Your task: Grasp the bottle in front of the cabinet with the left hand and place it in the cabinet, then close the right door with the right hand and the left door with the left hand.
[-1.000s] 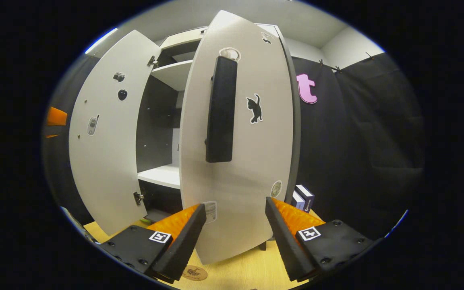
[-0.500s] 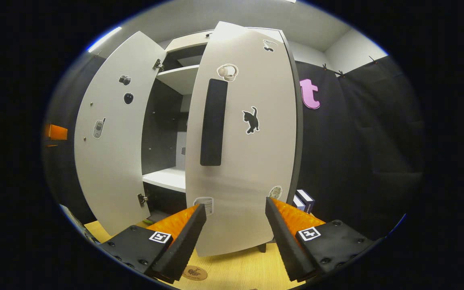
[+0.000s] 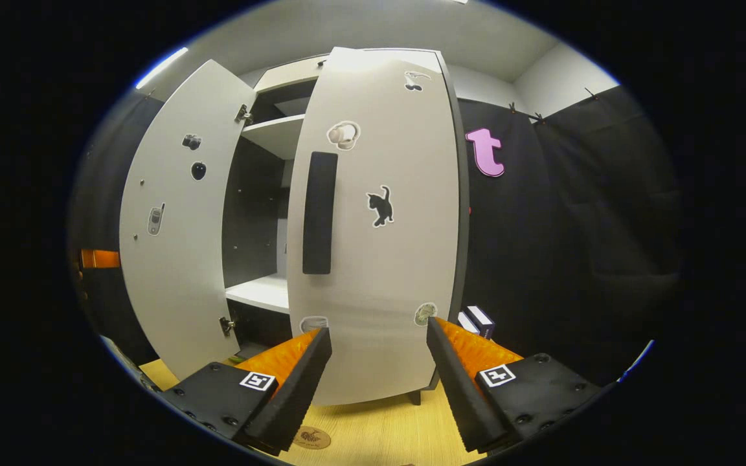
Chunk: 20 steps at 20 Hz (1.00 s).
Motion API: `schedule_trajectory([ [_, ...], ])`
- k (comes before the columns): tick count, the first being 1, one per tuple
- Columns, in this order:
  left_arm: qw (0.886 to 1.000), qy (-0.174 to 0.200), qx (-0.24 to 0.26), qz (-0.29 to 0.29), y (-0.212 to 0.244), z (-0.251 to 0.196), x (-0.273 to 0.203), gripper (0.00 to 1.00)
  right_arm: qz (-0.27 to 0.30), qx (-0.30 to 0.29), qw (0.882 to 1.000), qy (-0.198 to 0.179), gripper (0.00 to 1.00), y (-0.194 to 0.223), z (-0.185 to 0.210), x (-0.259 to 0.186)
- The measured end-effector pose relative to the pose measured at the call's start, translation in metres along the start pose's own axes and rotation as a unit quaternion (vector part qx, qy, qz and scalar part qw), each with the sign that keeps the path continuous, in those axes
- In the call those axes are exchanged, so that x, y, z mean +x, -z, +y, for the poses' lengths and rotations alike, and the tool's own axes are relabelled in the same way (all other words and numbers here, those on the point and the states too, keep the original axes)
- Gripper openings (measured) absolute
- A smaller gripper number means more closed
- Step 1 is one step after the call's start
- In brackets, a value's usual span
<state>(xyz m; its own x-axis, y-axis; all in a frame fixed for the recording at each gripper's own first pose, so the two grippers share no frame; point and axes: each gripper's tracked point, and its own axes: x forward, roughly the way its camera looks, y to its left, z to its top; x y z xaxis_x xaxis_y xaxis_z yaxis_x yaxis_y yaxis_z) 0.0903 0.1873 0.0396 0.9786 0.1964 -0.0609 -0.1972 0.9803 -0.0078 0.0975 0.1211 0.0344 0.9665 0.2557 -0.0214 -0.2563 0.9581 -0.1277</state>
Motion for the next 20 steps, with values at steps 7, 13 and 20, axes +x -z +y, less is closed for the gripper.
schedule_trajectory([
  [7,1.0,-0.001,-0.009,0.014,0.025,0.002,0.017,0.97,-0.006,-0.008,1.0,0.018,0.98,-0.006,-0.018,-0.003],
  [13,1.0,0.02,0.01,0.014,0.027,-0.014,0.015,0.93,-0.002,-0.007,1.0,0.019,0.98,-0.004,-0.021,-0.004],
  [20,0.996,0.087,0.026,0.017,0.033,-0.073,0.014,0.89,-0.009,0.002,1.0,0.026,0.98,-0.006,-0.03,-0.01],
])
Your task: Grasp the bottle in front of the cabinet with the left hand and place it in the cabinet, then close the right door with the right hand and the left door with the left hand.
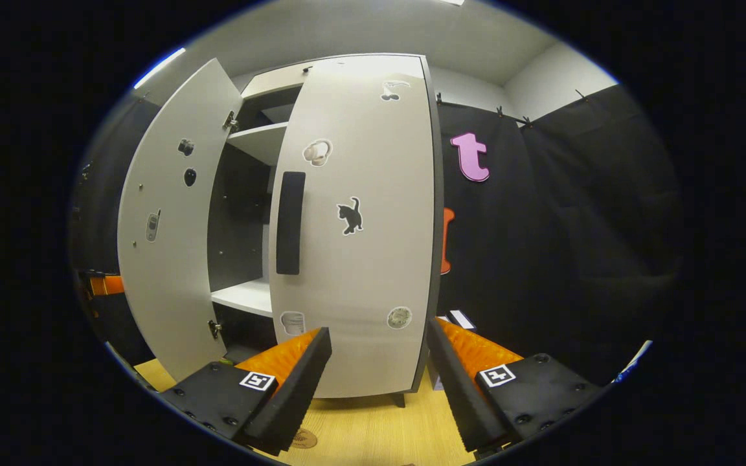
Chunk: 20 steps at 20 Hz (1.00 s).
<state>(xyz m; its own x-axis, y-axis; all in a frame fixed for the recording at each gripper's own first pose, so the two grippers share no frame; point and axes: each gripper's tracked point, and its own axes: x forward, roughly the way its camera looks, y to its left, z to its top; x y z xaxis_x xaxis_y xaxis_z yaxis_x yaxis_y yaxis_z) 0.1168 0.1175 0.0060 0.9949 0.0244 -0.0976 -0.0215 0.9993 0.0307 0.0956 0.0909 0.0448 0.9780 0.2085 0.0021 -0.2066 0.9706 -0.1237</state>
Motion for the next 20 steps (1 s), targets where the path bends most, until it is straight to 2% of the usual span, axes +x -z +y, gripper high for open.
schedule_trajectory([
  [1,1.0,0.012,0.0,0.001,0.001,-0.01,0.002,0.93,-0.001,0.0,1.0,0.003,0.98,0.0,-0.003,-0.001],
  [2,1.0,0.023,0.0,0.002,0.002,-0.021,0.005,0.89,-0.002,0.001,1.0,0.007,0.98,-0.001,-0.007,-0.004],
  [5,0.998,0.055,0.004,-0.001,0.003,-0.049,0.014,0.93,-0.007,-0.001,1.0,0.024,0.98,-0.002,-0.021,-0.011],
  [6,0.998,0.065,0.005,-0.002,0.003,-0.059,0.017,0.88,-0.008,-0.001,1.0,0.029,0.98,-0.003,-0.026,-0.014],
  [7,0.997,0.073,0.004,-0.003,0.005,-0.066,0.021,0.93,-0.009,0.0,0.999,0.034,0.98,-0.003,-0.03,-0.015],
  [8,0.997,0.082,0.003,-0.003,0.006,-0.074,0.024,0.88,-0.01,0.003,0.999,0.039,0.98,-0.004,-0.033,-0.017],
  [10,0.995,0.098,-0.003,-0.003,0.008,-0.09,0.03,0.89,-0.012,0.005,0.999,0.047,0.98,-0.005,-0.04,-0.02],
  [11,0.994,0.107,-0.006,-0.003,0.009,-0.099,0.034,0.89,-0.012,0.005,0.999,0.051,0.94,-0.005,-0.043,-0.021],
  [14,0.99,0.139,-0.012,-0.006,0.011,-0.128,0.053,0.94,-0.016,0.003,0.998,0.061,0.98,-0.007,-0.052,-0.024],
  [16,0.989,0.146,-0.011,-0.003,0.016,-0.14,0.065,0.9,-0.016,0.001,0.998,0.068,0.98,-0.006,-0.057,-0.026],
  [17,0.989,0.148,-0.01,0.0,0.019,-0.148,0.069,0.93,-0.015,0.0,0.997,0.071,0.98,-0.005,-0.059,-0.026],
  [18,0.989,0.148,-0.01,0.002,0.021,-0.153,0.074,0.94,-0.014,0.001,0.997,0.074,0.94,-0.004,-0.062,-0.028],
  [19,0.989,0.147,-0.011,0.003,0.022,-0.158,0.078,0.94,-0.014,0.001,0.997,0.077,0.94,-0.004,-0.064,-0.028],
  [20,0.989,0.148,-0.012,0.003,0.023,-0.162,0.08,0.93,-0.014,0.002,0.997,0.08,0.98,-0.003,-0.066,-0.03],
])
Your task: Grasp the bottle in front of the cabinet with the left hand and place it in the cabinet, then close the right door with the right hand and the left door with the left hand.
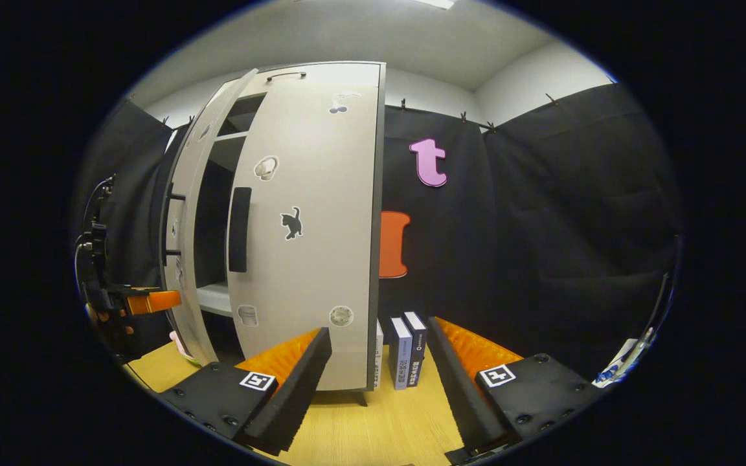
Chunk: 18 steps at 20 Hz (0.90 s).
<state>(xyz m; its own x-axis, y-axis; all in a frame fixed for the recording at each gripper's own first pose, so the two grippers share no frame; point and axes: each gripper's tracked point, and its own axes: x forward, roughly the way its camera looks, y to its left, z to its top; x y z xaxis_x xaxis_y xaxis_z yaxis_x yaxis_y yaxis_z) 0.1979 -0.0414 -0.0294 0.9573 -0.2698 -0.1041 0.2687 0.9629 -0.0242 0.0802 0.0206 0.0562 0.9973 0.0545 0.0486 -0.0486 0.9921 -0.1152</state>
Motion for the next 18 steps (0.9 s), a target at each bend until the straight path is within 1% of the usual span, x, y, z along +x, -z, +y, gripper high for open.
schedule_trajectory([
  [4,1.0,0.0,-0.003,0.0,0.003,-0.004,0.007,0.94,0.003,0.003,1.0,0.016,0.98,0.004,-0.013,0.001],
  [5,1.0,0.0,-0.006,0.0,0.003,-0.005,0.009,0.9,0.004,0.004,1.0,0.019,0.98,0.005,-0.017,0.003],
  [6,1.0,0.001,-0.007,0.001,0.004,-0.005,0.01,0.94,0.006,0.006,1.0,0.022,0.98,0.006,-0.019,0.004],
  [7,1.0,0.001,-0.007,0.002,0.004,-0.005,0.012,0.94,0.008,0.008,1.0,0.024,0.94,0.008,-0.021,0.006],
  [8,1.0,0.0,-0.006,0.002,0.004,-0.006,0.014,0.9,0.009,0.009,1.0,0.026,0.94,0.009,-0.023,0.007],
  [9,1.0,-0.001,-0.004,0.002,0.004,-0.006,0.017,0.9,0.011,0.009,1.0,0.028,0.98,0.01,-0.026,0.01],
  [10,1.0,-0.001,-0.002,0.002,0.004,-0.006,0.019,0.94,0.011,0.009,0.999,0.031,0.98,0.011,-0.029,0.012],
  [13,1.0,0.0,0.005,0.005,0.005,-0.007,0.024,0.94,0.016,0.013,0.999,0.037,0.98,0.015,-0.036,0.017],
  [14,1.0,0.0,0.006,0.007,0.005,-0.008,0.025,0.94,0.018,0.015,0.999,0.038,0.94,0.016,-0.037,0.019],
  [15,1.0,0.0,0.006,0.009,0.007,-0.007,0.026,0.94,0.021,0.017,0.999,0.038,0.98,0.019,-0.038,0.022],
  [18,1.0,-0.004,0.006,0.012,0.01,-0.006,0.028,0.94,0.028,0.017,0.999,0.039,0.98,0.024,-0.039,0.027],
])
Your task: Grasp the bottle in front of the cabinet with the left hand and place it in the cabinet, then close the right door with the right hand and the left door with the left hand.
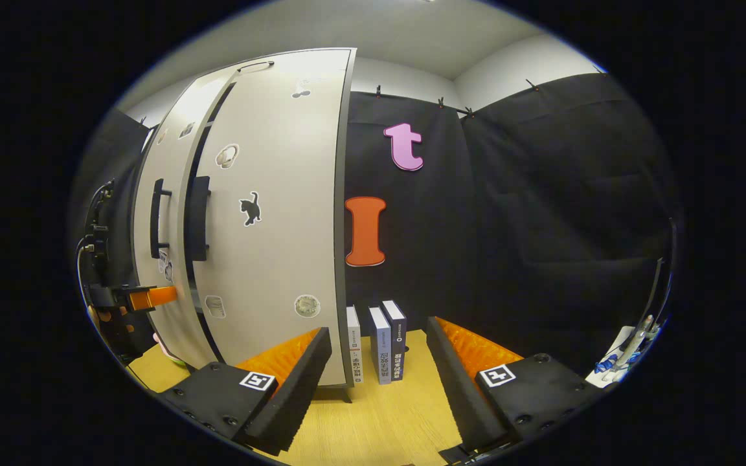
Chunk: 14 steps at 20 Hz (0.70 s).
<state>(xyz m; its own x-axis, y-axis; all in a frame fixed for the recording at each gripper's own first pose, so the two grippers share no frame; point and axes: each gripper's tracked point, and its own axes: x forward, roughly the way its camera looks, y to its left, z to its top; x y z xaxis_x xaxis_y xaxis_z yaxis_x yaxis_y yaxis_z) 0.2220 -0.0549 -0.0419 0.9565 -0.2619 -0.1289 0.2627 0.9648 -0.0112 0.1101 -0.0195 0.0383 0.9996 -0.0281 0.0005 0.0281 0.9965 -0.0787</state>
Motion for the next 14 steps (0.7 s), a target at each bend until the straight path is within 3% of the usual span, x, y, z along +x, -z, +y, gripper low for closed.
schedule_trajectory([
  [14,0.999,-0.035,-0.015,0.0,-0.01,0.018,-0.009,0.94,0.014,0.007,1.0,-0.013,0.98,-0.001,0.005,0.022],
])
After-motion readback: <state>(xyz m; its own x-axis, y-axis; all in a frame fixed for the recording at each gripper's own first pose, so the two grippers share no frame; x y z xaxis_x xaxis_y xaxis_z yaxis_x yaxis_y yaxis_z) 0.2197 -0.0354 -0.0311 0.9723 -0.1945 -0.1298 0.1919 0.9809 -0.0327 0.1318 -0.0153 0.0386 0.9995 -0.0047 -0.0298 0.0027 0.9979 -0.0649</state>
